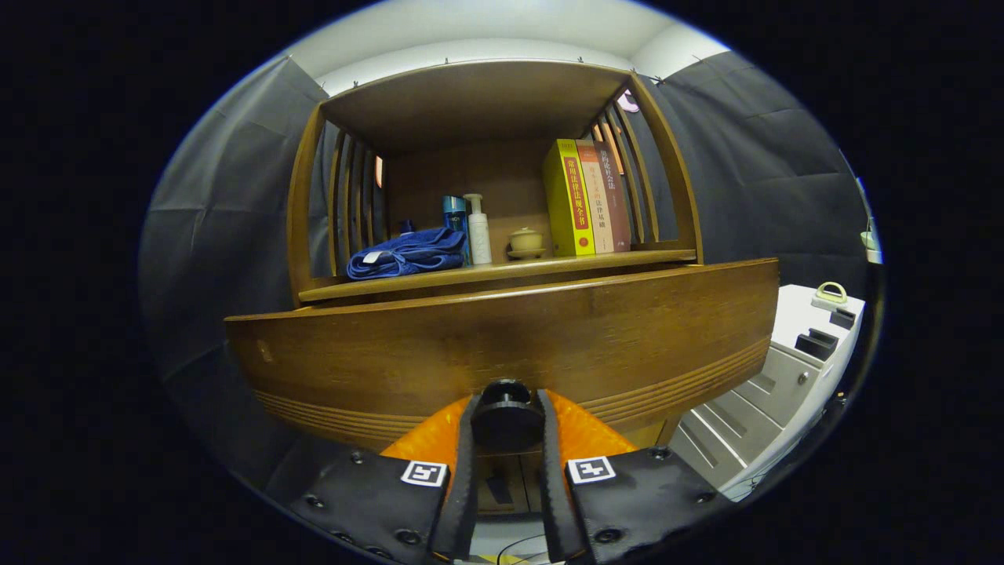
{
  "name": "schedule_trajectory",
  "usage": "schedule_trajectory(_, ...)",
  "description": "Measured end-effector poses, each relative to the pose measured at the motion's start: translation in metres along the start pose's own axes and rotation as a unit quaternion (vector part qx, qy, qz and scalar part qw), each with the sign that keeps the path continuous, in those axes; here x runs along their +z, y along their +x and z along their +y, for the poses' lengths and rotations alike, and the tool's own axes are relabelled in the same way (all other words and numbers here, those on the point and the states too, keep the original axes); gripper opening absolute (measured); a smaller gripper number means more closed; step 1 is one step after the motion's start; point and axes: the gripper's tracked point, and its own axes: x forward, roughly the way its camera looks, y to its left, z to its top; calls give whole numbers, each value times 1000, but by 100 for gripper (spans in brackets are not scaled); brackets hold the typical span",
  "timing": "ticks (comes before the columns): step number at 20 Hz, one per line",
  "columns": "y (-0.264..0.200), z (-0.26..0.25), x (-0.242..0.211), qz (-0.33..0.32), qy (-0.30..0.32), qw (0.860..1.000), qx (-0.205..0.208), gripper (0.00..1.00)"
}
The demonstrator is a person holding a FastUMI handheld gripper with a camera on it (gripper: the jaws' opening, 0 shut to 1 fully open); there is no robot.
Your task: Pull open the drawer, take out the items inside it, and place them on the countertop above the cabinet.
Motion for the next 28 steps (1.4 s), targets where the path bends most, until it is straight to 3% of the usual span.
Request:
schedule_trajectory(11,-22,-4,-11,3,-6,1000,6,44)
schedule_trajectory(15,-21,-3,-15,18,11,1000,18,54)
schedule_trajectory(18,-31,10,-10,27,27,998,47,84)
schedule_trajectory(19,-38,7,-2,20,23,998,48,94)
schedule_trajectory(22,-46,0,53,6,7,999,44,95)
schedule_trajectory(24,-28,-6,105,17,-14,999,39,95)
schedule_trajectory(26,5,-7,140,62,-35,997,36,95)
schedule_trajectory(28,45,-3,139,153,-54,986,42,95)
